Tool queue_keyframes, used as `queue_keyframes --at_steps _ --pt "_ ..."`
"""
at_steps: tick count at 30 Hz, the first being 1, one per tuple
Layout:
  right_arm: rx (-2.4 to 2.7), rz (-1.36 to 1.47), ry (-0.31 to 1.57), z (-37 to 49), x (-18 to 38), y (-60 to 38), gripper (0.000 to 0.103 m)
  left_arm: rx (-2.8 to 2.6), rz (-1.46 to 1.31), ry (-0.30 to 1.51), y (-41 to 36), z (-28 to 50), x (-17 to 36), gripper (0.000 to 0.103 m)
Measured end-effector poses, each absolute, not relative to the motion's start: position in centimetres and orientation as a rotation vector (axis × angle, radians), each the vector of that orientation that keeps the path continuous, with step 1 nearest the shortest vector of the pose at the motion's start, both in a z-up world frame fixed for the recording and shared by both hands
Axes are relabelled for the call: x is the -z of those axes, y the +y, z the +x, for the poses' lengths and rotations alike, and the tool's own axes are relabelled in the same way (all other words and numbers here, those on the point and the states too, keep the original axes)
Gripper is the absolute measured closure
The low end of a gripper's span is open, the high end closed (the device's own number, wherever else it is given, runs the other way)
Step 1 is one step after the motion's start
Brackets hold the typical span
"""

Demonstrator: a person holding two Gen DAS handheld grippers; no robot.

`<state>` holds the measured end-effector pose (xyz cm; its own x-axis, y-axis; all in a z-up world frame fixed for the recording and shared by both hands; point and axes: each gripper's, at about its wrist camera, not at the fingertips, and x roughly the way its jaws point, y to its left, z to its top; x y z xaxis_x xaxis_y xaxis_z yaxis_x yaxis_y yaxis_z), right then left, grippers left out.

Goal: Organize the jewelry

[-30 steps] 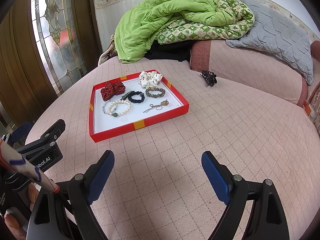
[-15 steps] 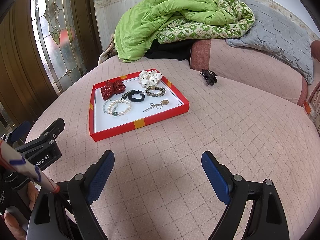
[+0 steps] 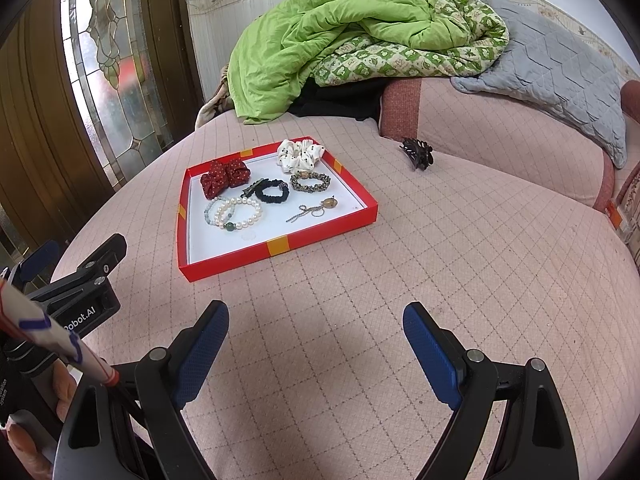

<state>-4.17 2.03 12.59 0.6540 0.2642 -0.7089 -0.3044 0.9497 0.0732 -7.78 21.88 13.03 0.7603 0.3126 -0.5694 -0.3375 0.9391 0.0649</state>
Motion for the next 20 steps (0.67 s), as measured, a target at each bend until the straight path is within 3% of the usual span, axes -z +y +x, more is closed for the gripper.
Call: queue_keyframes --at_steps 14,20 --pt "-0.305 -0.027 0.809 -4.1 -12.0 0.7 0.011 -0.308 -0.051 0.645 21.9 -7.5 -12.4 0.0" --pt "-0.222 0.014 0.836 -3.6 -10.5 -3.4 0.011 -0.226 0.009 0.664 18.4 -6.7 -11.6 0.0"
